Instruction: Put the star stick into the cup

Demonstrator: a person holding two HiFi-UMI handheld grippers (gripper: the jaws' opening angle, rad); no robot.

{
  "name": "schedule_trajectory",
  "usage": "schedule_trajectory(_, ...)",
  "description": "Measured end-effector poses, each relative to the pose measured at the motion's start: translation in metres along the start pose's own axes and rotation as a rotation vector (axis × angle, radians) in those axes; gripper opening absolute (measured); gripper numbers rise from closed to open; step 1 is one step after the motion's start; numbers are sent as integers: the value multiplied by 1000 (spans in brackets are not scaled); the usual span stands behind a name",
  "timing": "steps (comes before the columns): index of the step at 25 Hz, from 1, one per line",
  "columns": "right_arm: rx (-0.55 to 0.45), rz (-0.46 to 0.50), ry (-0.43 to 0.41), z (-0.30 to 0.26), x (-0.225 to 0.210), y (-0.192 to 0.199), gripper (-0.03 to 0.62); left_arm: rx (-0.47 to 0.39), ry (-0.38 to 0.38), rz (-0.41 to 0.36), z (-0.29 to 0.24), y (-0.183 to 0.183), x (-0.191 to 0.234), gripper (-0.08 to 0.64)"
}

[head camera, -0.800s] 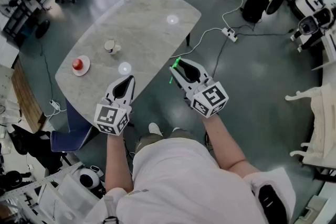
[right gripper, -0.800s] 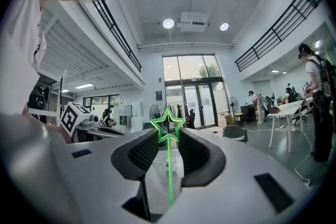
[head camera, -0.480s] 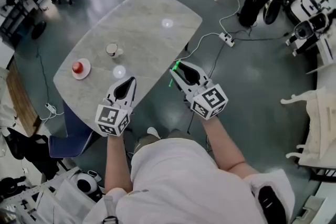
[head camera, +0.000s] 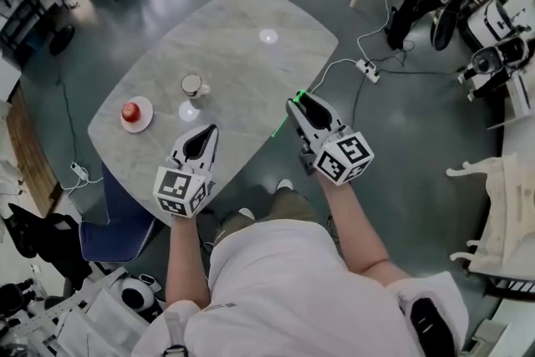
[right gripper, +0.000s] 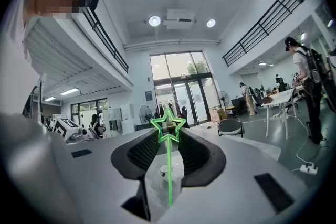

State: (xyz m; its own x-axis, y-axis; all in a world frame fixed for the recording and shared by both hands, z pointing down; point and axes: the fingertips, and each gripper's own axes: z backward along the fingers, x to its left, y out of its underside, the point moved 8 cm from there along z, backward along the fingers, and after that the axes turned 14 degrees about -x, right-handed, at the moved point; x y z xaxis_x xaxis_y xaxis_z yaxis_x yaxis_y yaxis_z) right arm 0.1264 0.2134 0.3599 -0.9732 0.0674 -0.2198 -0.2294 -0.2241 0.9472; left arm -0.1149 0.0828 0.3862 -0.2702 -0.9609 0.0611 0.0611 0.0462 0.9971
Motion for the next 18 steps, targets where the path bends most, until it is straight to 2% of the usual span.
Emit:
schedule_trajectory(4, 18, -38, -15, -33, -28, 10, 127, 17, -43, 1, -22, 2, 21, 3)
schedule_trajectory(9, 48, -79, -85, -96, -57, 36, 127, 32, -141, 3, -44, 12, 71, 3)
schedule_trajectory(13, 85, -116, -170, -154, -84, 55, 127, 37, -249, 9, -64, 15, 109, 3)
schedule_trajectory(18, 139, -207, -288, -221, -119, 78, 127, 106, -408, 13, -86, 20, 135, 3)
